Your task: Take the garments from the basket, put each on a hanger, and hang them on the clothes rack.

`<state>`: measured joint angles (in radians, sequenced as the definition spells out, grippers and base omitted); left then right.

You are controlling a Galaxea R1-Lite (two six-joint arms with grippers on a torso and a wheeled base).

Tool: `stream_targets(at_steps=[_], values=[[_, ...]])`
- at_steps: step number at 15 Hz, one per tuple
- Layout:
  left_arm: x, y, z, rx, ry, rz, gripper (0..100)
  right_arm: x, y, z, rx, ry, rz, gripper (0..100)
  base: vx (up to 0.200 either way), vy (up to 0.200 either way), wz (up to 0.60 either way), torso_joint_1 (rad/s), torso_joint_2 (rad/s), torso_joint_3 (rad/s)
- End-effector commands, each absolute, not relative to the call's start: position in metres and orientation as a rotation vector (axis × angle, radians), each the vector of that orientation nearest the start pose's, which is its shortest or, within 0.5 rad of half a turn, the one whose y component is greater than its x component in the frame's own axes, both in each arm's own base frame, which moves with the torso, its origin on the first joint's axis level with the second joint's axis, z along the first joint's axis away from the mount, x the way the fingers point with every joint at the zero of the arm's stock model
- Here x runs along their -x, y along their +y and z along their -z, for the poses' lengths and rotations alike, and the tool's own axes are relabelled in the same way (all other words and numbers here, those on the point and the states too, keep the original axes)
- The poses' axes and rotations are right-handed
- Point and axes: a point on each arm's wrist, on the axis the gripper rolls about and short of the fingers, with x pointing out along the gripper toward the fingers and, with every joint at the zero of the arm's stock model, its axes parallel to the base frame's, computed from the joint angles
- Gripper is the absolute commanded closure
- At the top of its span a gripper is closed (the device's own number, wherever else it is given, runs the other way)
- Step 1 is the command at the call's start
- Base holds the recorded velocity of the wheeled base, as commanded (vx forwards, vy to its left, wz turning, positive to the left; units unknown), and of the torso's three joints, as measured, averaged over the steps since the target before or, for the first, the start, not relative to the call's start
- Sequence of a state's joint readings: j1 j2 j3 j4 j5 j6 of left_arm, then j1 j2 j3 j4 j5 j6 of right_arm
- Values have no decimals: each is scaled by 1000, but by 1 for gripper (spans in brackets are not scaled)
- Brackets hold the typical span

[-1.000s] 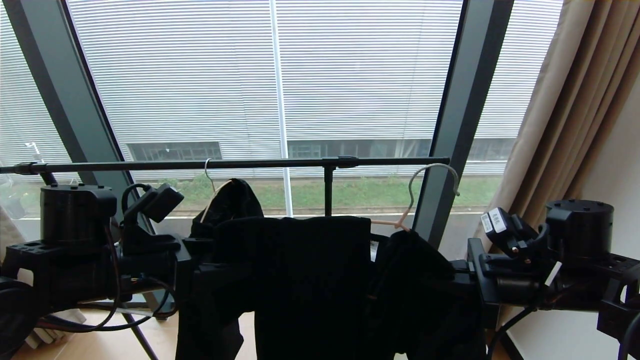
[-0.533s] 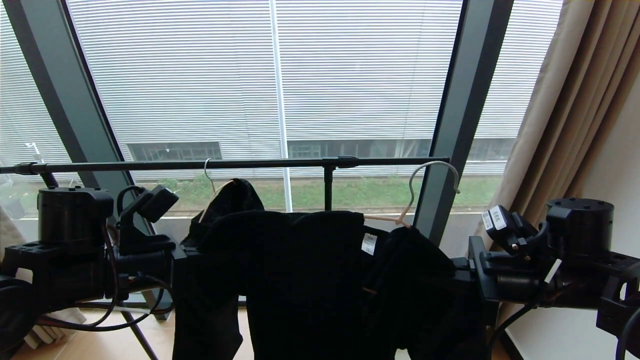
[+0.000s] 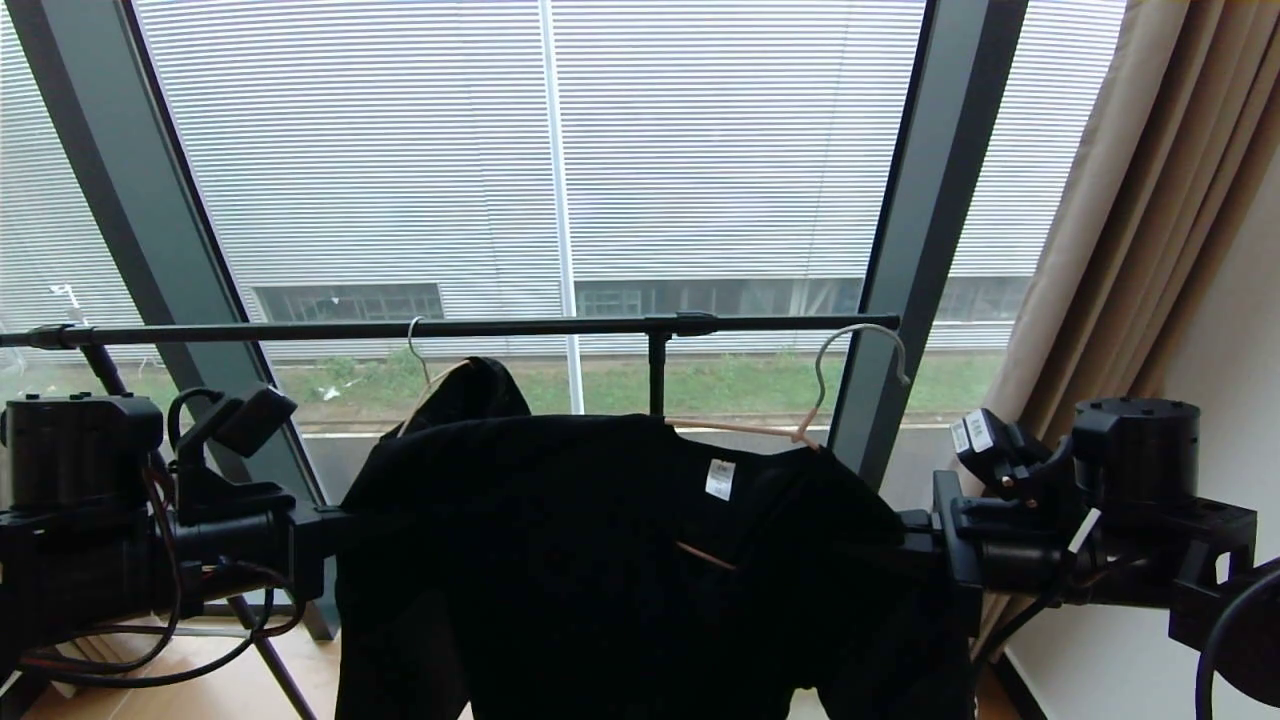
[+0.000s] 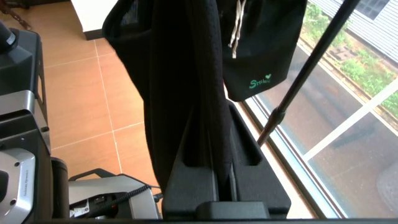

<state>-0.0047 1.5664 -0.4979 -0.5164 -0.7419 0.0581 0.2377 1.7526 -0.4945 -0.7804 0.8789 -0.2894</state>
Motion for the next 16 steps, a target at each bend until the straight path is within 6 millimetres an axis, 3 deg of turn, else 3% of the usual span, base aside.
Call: stream_targets(at_steps=[1, 12, 13, 16], values=[[-229, -15, -131, 152, 509, 737, 100, -253, 79, -106, 93, 324, -1152, 100, 0, 0, 0, 0, 0, 0], [-227, -15, -129, 156, 518, 737, 100, -255, 76, -106, 91, 319, -1147, 100, 0, 0, 0, 0, 0, 0], [-227, -15, -129, 154, 518, 738, 0, -255, 76, -106, 90, 321, -1147, 100, 0, 0, 0, 0, 0, 0], [-223, -14, -138, 144, 479, 736, 0, -255, 76, -105, 88, 327, -1147, 100, 0, 0, 0, 0, 0, 0]])
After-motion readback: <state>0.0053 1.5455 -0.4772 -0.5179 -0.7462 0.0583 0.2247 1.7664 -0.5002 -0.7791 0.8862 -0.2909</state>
